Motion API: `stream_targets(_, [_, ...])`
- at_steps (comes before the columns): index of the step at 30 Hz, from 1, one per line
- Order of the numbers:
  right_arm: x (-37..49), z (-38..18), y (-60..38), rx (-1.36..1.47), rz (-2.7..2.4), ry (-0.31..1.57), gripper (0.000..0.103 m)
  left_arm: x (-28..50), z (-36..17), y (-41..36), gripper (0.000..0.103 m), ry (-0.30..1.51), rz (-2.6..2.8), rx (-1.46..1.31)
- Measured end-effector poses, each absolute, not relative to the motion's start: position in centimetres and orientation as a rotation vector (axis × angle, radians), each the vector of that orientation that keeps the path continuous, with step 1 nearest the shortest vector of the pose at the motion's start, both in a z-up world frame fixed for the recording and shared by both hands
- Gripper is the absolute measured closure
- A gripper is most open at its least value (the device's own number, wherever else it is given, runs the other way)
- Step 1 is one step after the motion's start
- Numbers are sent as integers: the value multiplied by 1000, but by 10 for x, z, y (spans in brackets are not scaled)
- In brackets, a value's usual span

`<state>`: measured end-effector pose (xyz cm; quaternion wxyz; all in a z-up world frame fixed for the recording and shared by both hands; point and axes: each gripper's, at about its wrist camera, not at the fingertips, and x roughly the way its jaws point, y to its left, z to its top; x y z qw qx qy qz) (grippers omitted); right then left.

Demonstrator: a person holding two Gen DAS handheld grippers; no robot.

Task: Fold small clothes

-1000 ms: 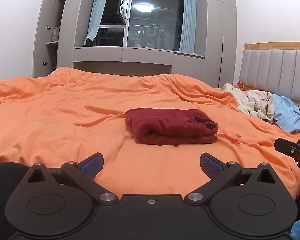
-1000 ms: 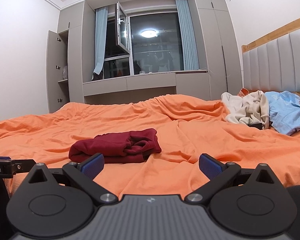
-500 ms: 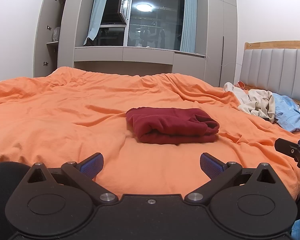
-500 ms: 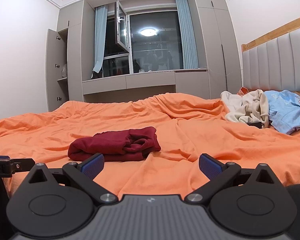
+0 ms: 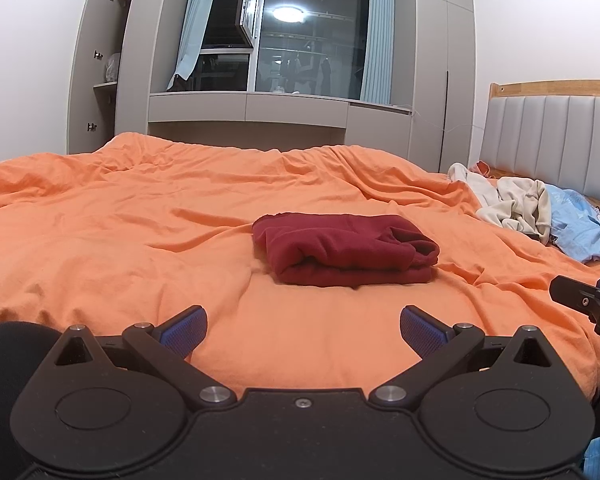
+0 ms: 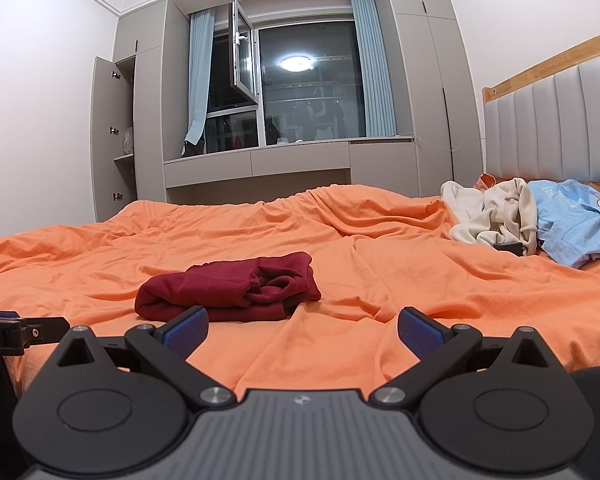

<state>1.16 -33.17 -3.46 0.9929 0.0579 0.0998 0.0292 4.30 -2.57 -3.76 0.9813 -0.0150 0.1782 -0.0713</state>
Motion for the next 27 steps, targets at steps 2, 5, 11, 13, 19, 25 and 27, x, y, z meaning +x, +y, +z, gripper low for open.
stream_targets(2, [11,-34,-332,116,58,200,0,43,-38,-26,1,360,-143,-30])
stream_targets(5, [12,-36,-332,115,58,201,0,43,-37,-26,1,359,-143,-30])
stream_targets(11, [12,-38,-332,115,56,203,0,43,-37,-26,1,360,-143,-30])
stream_targets(13, [12,-38,-333,115,56,203,0,43,-37,-26,1,360,-143,-30])
stream_targets(19, [12,-39,-333,116,53,202,0,43,-37,-26,1,360,-143,-30])
stream_targets(25, [12,-41,-333,114,51,205,0,43,-37,-26,1,360,-143,-30])
stream_targets(27, [12,-42,-333,113,51,205,0,43,-37,-26,1,361,-143,-30])
